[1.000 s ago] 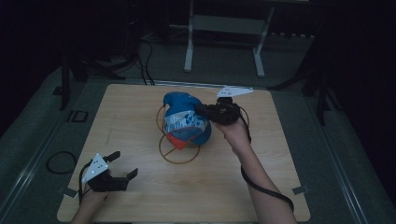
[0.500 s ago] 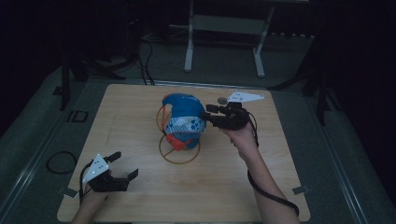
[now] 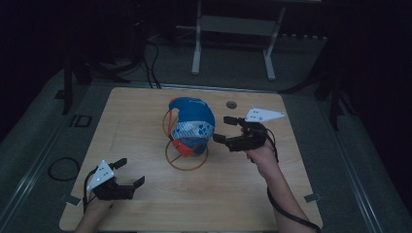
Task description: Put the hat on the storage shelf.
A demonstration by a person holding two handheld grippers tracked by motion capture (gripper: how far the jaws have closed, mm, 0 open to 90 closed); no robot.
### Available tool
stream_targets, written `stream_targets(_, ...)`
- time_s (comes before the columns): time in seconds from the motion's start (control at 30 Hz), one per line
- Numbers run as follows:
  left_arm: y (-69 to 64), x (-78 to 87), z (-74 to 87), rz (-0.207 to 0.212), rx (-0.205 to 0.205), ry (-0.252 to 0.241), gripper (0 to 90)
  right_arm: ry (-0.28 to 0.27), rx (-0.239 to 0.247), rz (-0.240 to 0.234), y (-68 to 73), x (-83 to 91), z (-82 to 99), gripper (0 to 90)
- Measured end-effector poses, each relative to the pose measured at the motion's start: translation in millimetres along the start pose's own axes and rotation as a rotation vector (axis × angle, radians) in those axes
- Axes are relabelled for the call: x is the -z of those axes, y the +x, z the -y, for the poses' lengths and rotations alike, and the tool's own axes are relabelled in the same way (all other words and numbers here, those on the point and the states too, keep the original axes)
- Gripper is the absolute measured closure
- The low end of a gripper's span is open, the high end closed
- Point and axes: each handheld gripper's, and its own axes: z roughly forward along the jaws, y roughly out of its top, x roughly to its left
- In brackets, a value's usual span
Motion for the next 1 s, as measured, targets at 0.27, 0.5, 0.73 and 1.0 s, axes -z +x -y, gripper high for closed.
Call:
stream_targets(0.27, 0.1, -0.9, 0.4, 0.003, 0.003, 0.001, 2.0, 0.006, -0.025, 0.067, -8.9, 7.5, 31.2, 21.0)
stream_targets(0.5, 0.1, -1.6, 0.7, 0.006, 0.002, 0.004, 2.0, 0.045, -0.020, 0.093, -14.8, 8.4, 61.4, 15.9)
stream_targets(0.73, -0.4, -1.3, 0.3, 0.001, -0.002, -0.001, 2.0, 0.103, -0.035, 0.051, -14.2, 3.3, 88.9, 14.8)
stream_targets(1.0, -1.3, -1.4, 0.2, 0.005, -0.003, -0.002, 2.0, 0.153, -0.051, 0.014, -9.7, -6.0, 116.7, 14.8)
